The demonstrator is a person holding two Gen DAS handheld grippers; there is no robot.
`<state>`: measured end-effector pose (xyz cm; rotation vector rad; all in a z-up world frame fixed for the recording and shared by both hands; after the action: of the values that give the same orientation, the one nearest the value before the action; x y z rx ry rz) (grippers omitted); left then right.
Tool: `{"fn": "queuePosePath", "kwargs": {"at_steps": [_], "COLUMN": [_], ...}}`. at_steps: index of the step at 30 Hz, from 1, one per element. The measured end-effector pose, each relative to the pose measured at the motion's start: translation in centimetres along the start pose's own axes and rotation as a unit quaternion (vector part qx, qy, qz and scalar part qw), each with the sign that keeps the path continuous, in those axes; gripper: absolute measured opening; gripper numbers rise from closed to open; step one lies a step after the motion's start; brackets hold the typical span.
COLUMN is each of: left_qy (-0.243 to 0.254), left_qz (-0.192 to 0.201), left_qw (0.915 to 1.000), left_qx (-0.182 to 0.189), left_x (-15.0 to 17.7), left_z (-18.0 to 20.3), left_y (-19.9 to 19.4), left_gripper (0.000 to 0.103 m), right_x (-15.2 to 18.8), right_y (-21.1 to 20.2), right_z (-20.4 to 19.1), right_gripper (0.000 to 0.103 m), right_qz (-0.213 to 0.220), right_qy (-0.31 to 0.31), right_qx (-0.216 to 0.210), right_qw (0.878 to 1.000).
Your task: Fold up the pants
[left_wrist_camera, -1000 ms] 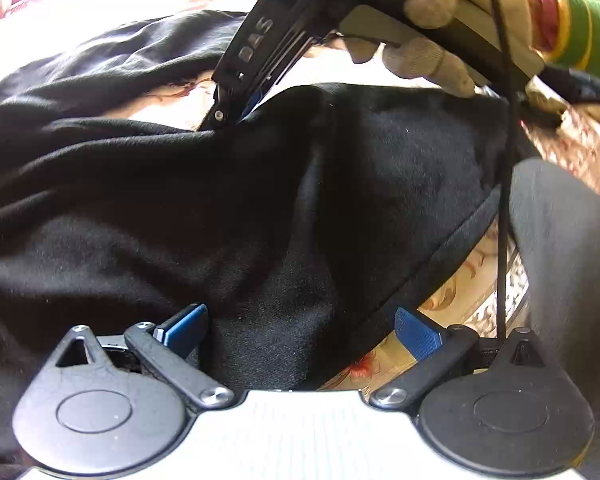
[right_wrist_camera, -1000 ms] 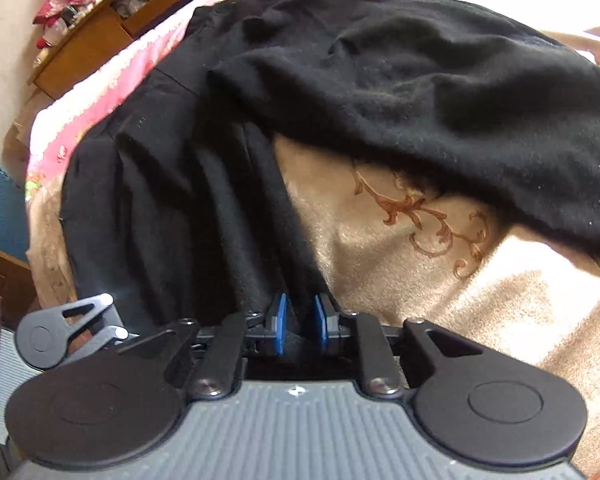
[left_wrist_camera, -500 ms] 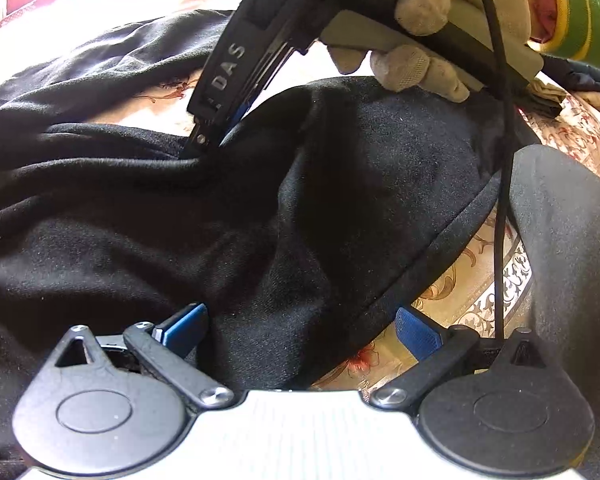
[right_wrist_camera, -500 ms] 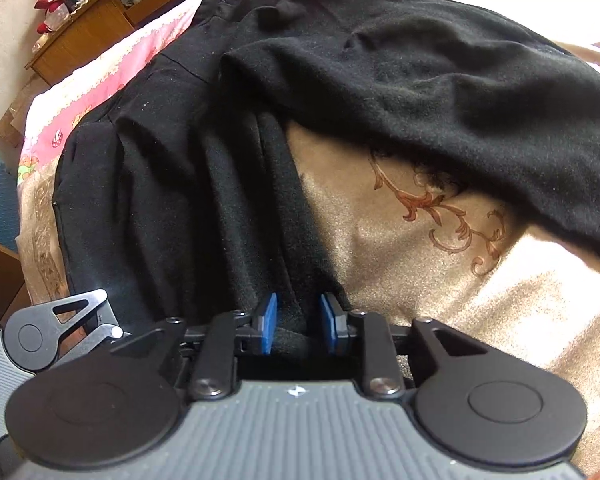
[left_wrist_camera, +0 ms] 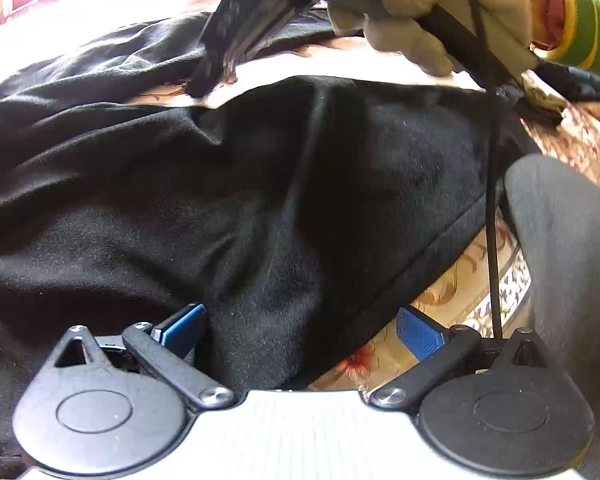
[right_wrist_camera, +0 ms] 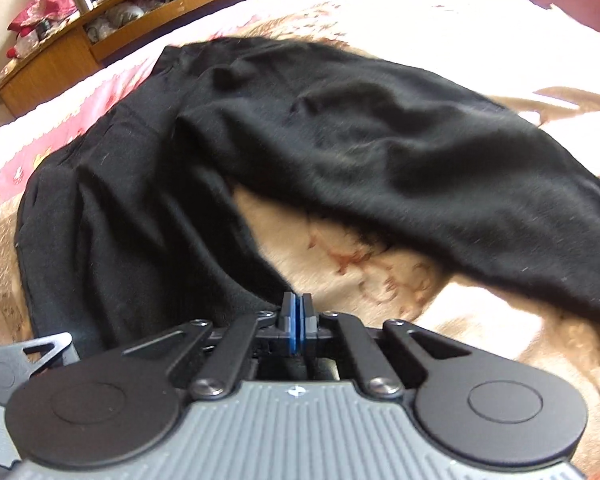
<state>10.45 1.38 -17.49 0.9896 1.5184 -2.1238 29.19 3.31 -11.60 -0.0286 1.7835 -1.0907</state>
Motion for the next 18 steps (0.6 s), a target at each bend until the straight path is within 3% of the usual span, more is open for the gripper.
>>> {"fn": "queuePosePath", "kwargs": {"at_steps": [3, 6, 9, 12, 16, 18], "left_qy": [-0.027, -0.039, -0.015, 0.017, 0.001, 0.002], "left_qz": [0.004, 0.007, 0.009, 0.003, 0.003, 0.000], "left_qw": [0.9996, 0.9992, 0.9998, 0.9998, 0.9999, 0.9999], "left_qx": [0.002, 0.004, -0.002, -0.010, -0.012, -0.016], "left_x": [-0.5, -0.6, -0.1, 0.1, -0.2, 0.0], "left_z": [-0.7, -0.9, -0.5, -0.1, -0.3, -0.3], "left_y": [0.4, 0.4, 0.3, 0.3, 0.2, 0.5], "left_gripper": [0.103, 0.103, 0.103, 0.103, 0.103, 0.103], "right_x": [-2.1, -1.9, 0.6, 3.6, 7.4, 10.3], "right_y": [1.3, 0.0, -2.9, -4.8, -7.3, -7.8], "right_z": [3.4, 2.8, 1.6, 3.1, 5.5, 5.6], "right_gripper": [0.000, 0.000, 0.007, 0.011, 0.014, 0.011], "right_qz": [0.027, 0.018, -0.009, -0.034, -0.055, -0.104], "right_qy": [0.013, 0.034, 0.040, 0.052, 0.101, 0.077], "right_qx": [0.052, -0.003, -0.051, -0.023, 0.017, 0.041], "right_qw": [0.998, 0.999, 0.998, 0.998, 0.993, 0.991]}}
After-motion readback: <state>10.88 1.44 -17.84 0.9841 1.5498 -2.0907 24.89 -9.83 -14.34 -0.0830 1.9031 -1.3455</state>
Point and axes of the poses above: each gripper's, at about its wrist camera, not at the fingertips, and y roughly the way its jaws point, z to its right, x to its underside, the point moved 8 cm from there along y, roughly the way its jaws point, and after that the axes turned 13 degrees about z, right-handed, at the moved point
